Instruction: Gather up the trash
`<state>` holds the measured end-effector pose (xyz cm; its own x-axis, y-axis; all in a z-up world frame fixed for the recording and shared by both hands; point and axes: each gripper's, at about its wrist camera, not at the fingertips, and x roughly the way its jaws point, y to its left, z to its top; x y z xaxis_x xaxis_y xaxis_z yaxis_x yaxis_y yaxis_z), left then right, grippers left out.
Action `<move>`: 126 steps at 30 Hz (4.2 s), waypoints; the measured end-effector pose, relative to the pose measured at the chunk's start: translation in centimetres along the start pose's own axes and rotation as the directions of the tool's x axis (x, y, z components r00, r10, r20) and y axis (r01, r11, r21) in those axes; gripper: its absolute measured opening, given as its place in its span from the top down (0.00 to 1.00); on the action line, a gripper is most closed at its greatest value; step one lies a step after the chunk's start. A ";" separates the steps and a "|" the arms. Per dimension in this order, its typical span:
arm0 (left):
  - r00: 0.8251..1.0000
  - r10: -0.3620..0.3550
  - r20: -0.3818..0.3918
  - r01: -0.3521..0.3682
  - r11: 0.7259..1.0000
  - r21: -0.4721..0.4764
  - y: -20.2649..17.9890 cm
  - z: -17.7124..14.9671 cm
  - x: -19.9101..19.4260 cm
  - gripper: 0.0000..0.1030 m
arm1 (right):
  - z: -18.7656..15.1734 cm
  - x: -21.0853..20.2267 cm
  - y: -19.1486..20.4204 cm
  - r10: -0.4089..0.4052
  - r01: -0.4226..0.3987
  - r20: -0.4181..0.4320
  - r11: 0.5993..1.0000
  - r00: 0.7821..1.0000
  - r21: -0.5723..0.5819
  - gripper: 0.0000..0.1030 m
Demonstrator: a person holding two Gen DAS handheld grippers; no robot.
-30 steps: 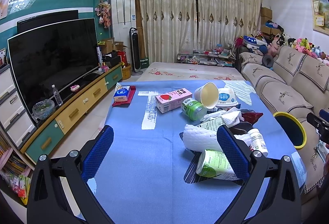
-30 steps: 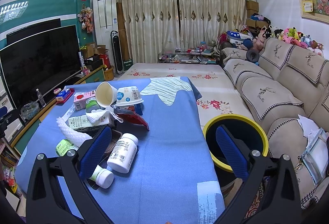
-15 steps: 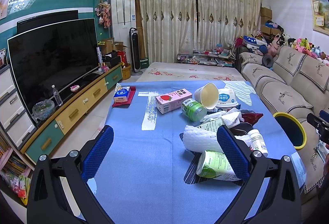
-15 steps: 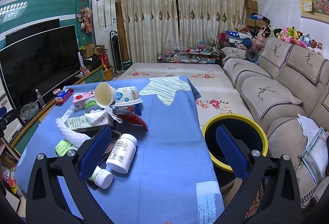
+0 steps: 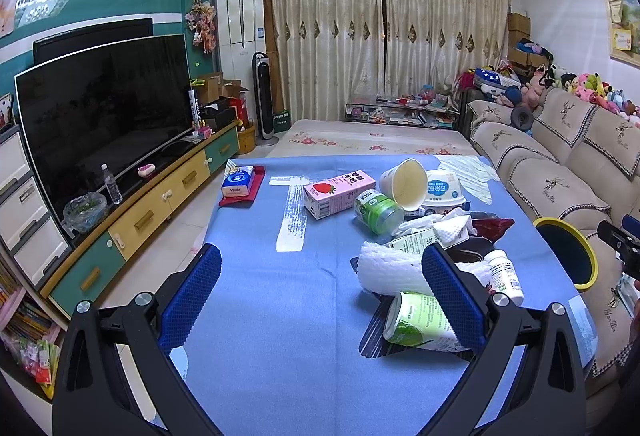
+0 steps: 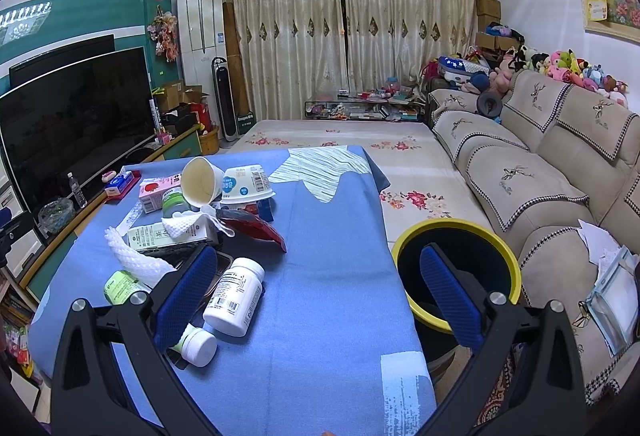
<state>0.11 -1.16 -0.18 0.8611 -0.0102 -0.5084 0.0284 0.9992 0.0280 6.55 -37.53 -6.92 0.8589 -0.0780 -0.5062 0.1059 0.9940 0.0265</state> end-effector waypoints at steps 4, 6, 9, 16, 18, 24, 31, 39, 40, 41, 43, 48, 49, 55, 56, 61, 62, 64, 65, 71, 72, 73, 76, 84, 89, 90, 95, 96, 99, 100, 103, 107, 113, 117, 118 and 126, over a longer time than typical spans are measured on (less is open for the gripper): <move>1.000 0.000 -0.002 0.000 1.000 0.000 0.0 0.0 0.2 0.04 | -0.1 0.0 0.0 0.002 -0.002 -0.001 1.000 1.000 -0.002 0.06; 1.000 0.000 -0.001 0.000 1.000 0.000 -0.1 0.0 0.2 0.04 | -0.1 0.1 0.0 0.002 -0.002 -0.002 1.000 1.000 -0.002 0.06; 1.000 0.002 0.000 -0.002 1.000 0.001 -0.1 0.0 0.4 0.04 | -0.2 0.1 0.0 0.002 -0.002 -0.003 1.000 1.000 -0.002 0.06; 1.000 0.003 0.000 -0.003 1.000 0.001 -0.1 0.0 0.4 0.04 | -0.2 0.2 0.2 0.002 -0.002 -0.007 1.000 1.000 -0.002 0.06; 1.000 0.002 0.000 -0.002 1.000 0.001 -0.1 0.0 0.4 0.04 | -0.2 0.2 0.2 0.002 -0.002 -0.007 1.000 1.000 -0.002 0.06; 1.000 0.001 -0.001 -0.001 1.000 0.001 -0.1 0.1 0.7 0.04 | -0.3 0.3 0.2 0.001 -0.001 -0.009 1.000 1.000 -0.002 0.06; 1.000 0.006 -0.001 -0.006 1.000 -0.003 0.0 0.0 0.6 0.04 | -0.4 0.7 0.3 0.002 -0.002 -0.023 1.000 1.000 0.004 0.06; 1.000 0.006 -0.023 -0.007 1.000 -0.024 0.3 -0.6 1.9 0.04 | -1.4 3.1 1.4 0.039 -0.039 -0.075 0.999 0.996 0.011 0.06; 1.000 0.006 -0.028 -0.006 1.000 -0.025 0.3 -0.8 2.2 0.04 | -1.5 3.5 1.5 0.048 -0.047 -0.082 0.999 0.996 0.010 0.06; 0.999 0.004 -0.032 -0.005 1.000 -0.028 0.4 -0.9 2.4 0.04 | -1.7 3.8 1.7 0.061 -0.060 -0.087 0.998 0.994 0.014 0.10; 0.999 0.001 -0.040 -0.002 0.999 -0.032 0.5 -1.1 2.9 0.04 | -2.2 4.8 2.4 0.086 -0.084 -0.119 0.996 0.989 0.017 0.19; 0.998 -0.003 -0.061 0.001 0.999 -0.038 0.6 -1.6 4.1 0.04 | -3.8 7.1 4.9 0.121 -0.127 -0.187 0.992 0.975 -0.021 0.35; 0.998 -0.004 -0.065 0.002 0.999 -0.038 0.7 -1.6 4.3 0.04 | -4.0 7.3 5.3 0.123 -0.131 -0.193 0.991 0.973 -0.028 0.35; 0.997 -0.004 -0.080 0.000 0.999 -0.045 1.1 -1.9 5.6 0.04 | -4.9 9.3 6.6 0.123 -0.137 -0.257 0.990 0.958 -0.037 0.35; 0.997 -0.006 -0.083 0.002 0.999 -0.047 1.1 -1.9 5.8 0.04 | -5.0 9.7 6.7 0.125 -0.139 -0.271 0.990 0.954 -0.034 0.35; 0.995 -0.009 -0.095 0.005 0.999 -0.051 1.1 -2.1 6.5 0.04 | -5.5 10.6 6.9 0.146 -0.160 -0.312 0.987 0.939 -0.019 0.37; 0.995 -0.010 -0.096 0.005 0.999 -0.051 1.1 -2.1 6.5 0.04 | -5.6 10.7 7.0 0.150 -0.164 -0.318 0.986 0.936 -0.017 0.39; 0.995 -0.011 -0.095 0.006 0.999 -0.052 1.1 -2.0 6.6 0.04 | -5.8 11.1 6.9 0.165 -0.178 -0.341 0.984 0.925 -0.006 0.42; 0.995 -0.012 -0.094 0.007 0.999 -0.052 1.1 -2.0 6.6 0.04 | -5.9 11.2 6.8 0.177 -0.187 -0.348 0.982 0.921 0.004 0.48; 0.996 -0.011 -0.092 0.007 0.999 -0.046 1.1 -1.7 6.7 0.04 | -5.3 10.1 6.3 0.179 -0.188 -0.309 0.982 0.934 0.001 0.53; 0.996 -0.012 -0.092 0.007 0.999 -0.046 1.1 -1.7 6.7 0.04 | -5.1 9.8 6.1 0.180 -0.188 -0.299 0.982 0.937 0.001 0.53; 0.996 -0.013 -0.092 0.008 0.999 -0.047 1.0 -1.6 6.7 0.04 | -4.9 9.5 5.9 0.183 -0.190 -0.291 0.982 0.939 0.003 0.53; 0.996 -0.016 -0.089 0.012 0.999 -0.042 0.9 -1.6 6.8 0.04 | -4.5 8.6 5.1 0.182 -0.187 -0.267 0.982 0.946 0.008 0.53; 0.996 -0.031 -0.080 0.029 0.999 -0.030 0.1 -1.3 6.4 0.04 | -2.5 6.0 2.2 0.202 -0.195 -0.195 0.979 0.960 0.055 0.55; 0.996 -0.036 -0.083 0.036 0.999 -0.008 -0.7 -1.4 6.5 0.04 | -1.0 4.9 -0.9 0.178 -0.165 -0.140 0.981 0.974 0.101 0.55; 0.996 -0.039 -0.086 0.038 0.999 -0.005 -0.8 -1.4 6.6 0.04 | -0.5 4.7 -2.0 0.156 -0.142 -0.123 0.983 0.980 0.115 0.55; 0.994 -0.051 -0.093 0.052 0.999 0.008 -1.5 -1.6 6.7 0.04 | 0.9 5.1 -7.5 0.022 -0.008 -0.074 0.983 0.997 0.181 0.55; 0.994 -0.059 -0.095 0.060 0.998 0.010 -1.8 -1.6 6.8 0.04 | 1.1 5.7 -9.0 -0.016 0.031 -0.075 0.979 0.997 0.200 0.55; 0.992 -0.072 -0.103 0.074 0.997 0.018 -2.5 -1.8 7.1 0.04 | 1.0 8.3 -12.6 -0.087 0.111 -0.107 0.965 0.990 0.237 0.55; 0.991 -0.077 -0.109 0.080 0.997 0.023 -2.8 -2.0 7.2 0.04 | 0.6 9.2 -13.3 -0.098 0.127 -0.125 0.961 0.987 0.245 0.55; 0.986 -0.103 -0.131 0.109 0.994 0.033 -3.8 -2.5 7.7 0.04 | -0.6 12.6 -16.0 -0.132 0.185 -0.206 0.947 0.969 0.262 0.55; 0.974 -0.152 -0.168 0.160 0.986 0.037 -5.1 -3.2 8.4 0.04 | -2.7 16.5 -18.5 -0.166 0.252 -0.308 0.931 0.937 0.264 0.55; 0.955 -0.202 -0.216 0.222 0.972 0.074 -7.6 -4.3 9.9 0.04 | -5.1 20.5 -20.7 -0.181 0.309 -0.413 0.913 0.892 0.266 0.55; 0.944 -0.229 -0.240 0.255 0.963 0.088 -8.7 -4.6 10.8 0.04 | -5.8 21.0 -21.0 -0.189 0.320 -0.431 0.912 0.883 0.256 0.54; 0.940 -0.237 -0.246 0.264 0.961 0.086 -8.9 -4.7 11.0 0.04 | -5.8 21.0 -21.0 -0.189 0.320 -0.431 0.913 0.883 0.254 0.54; 0.896 -0.324 -0.305 0.356 0.933 0.057 -9.4 -4.9 12.1 0.04 | -5.1 19.8 -20.4 -0.190 0.308 -0.405 0.918 0.894 0.250 0.48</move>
<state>7.77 -10.53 -10.81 0.6074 -0.3207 -0.7268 0.3626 0.9260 -0.1056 18.80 -58.95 -21.87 0.5453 -0.2279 -0.8067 0.4875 0.8691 0.0839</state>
